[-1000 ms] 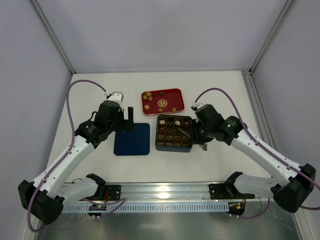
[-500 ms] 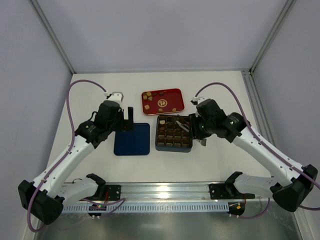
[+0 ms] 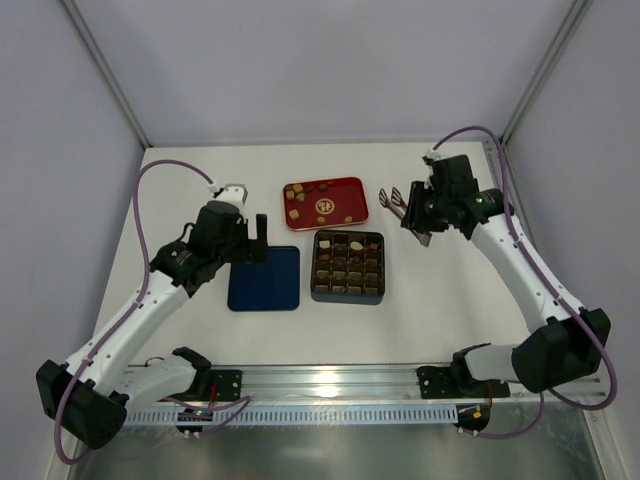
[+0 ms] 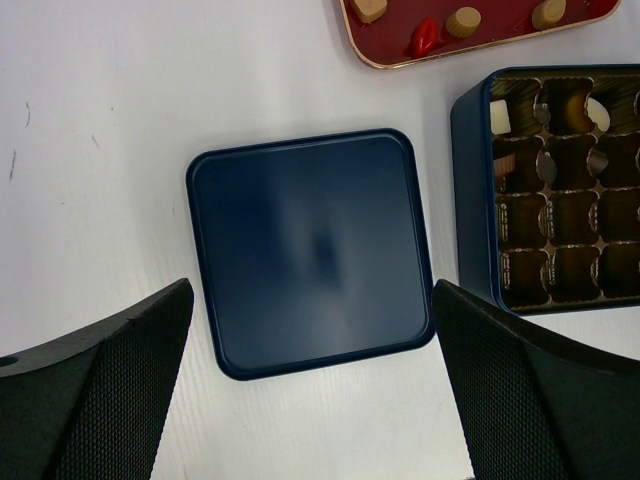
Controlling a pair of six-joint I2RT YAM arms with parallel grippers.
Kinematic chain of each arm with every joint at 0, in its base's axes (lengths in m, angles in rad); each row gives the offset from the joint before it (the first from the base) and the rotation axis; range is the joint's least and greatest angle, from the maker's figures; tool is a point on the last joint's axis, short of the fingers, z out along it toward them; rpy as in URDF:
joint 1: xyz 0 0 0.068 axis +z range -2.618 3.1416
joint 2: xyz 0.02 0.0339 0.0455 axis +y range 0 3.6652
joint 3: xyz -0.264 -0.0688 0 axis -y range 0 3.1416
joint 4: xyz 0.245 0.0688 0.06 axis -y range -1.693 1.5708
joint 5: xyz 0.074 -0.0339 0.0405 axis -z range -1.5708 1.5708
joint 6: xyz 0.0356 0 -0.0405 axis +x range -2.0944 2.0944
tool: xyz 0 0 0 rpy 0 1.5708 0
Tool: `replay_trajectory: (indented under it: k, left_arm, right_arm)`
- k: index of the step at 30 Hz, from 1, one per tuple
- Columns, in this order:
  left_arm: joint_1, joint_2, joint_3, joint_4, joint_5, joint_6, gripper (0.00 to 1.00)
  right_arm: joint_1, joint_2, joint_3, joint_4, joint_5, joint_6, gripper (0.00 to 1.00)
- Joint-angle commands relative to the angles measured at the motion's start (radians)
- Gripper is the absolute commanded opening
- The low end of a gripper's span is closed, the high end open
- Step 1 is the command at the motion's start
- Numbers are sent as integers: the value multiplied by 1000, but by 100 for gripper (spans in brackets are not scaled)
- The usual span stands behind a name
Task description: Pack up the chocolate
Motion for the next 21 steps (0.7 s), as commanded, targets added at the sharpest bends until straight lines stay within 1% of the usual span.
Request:
replay_trajectory:
  k: [1,3,5,7,9,12,16,21]
  left_arm:
    - [-3,-15,16,9,16,-7,100]
    - [-3,-14,18,12,29,-7,100]
    - [-3,-15,16,14,36,-9,100]
    - [-3,-15,19,15,39,-9,100]
    - [-3,-22,16,18,39,-9,100]
    - [-3,-31,15,18,38,-9,100]
    - [-3,-40,13,18,38,-7,100]
    - [-3,-40,13,20,41,-7,100]
  right_arm:
    - [-98,87,66,113,-19,-23,41]
    - [-150,135,95,152,16,-23,41]
    - [-173,213,124,179,35,-18,41]
    - [-211,297,143,221,17,-12,43]
    - [-251,347,173,261,1,-1,43]
    - [-277,451,221,293,7,-6,45]
    - [-299,589,295,293,10,-23,48]
    - [-302,671,321,287,0,-27,52]
